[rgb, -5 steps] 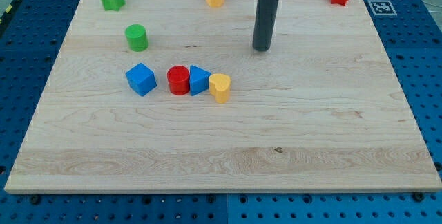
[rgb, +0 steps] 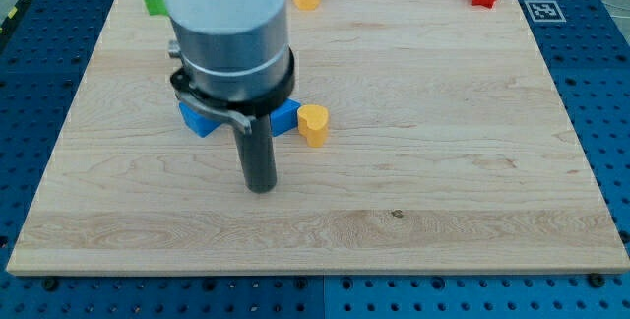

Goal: Place the red circle towards the center left

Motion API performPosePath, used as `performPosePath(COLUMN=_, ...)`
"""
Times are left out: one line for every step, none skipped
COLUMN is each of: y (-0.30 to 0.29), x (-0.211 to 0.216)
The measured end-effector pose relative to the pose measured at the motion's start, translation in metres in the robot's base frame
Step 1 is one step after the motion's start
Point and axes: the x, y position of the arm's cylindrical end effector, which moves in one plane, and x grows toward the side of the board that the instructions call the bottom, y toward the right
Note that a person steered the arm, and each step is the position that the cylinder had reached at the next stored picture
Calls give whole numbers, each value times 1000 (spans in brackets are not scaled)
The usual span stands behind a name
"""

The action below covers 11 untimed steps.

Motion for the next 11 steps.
performPosePath(y=0, x=-17)
performPosePath(y=0, x=-33)
performPosePath(y=-1, x=-58)
performPosePath(y=-14, x=-83)
performPosePath(y=-20, x=-98)
performPosePath(y=-12, x=-101)
performPosePath(y=6, x=-107)
performPosePath(y=16, x=-128)
performPosePath(y=0, x=-147)
performPosePath(y=-31, x=-155)
performPosePath(y=-70, x=-154)
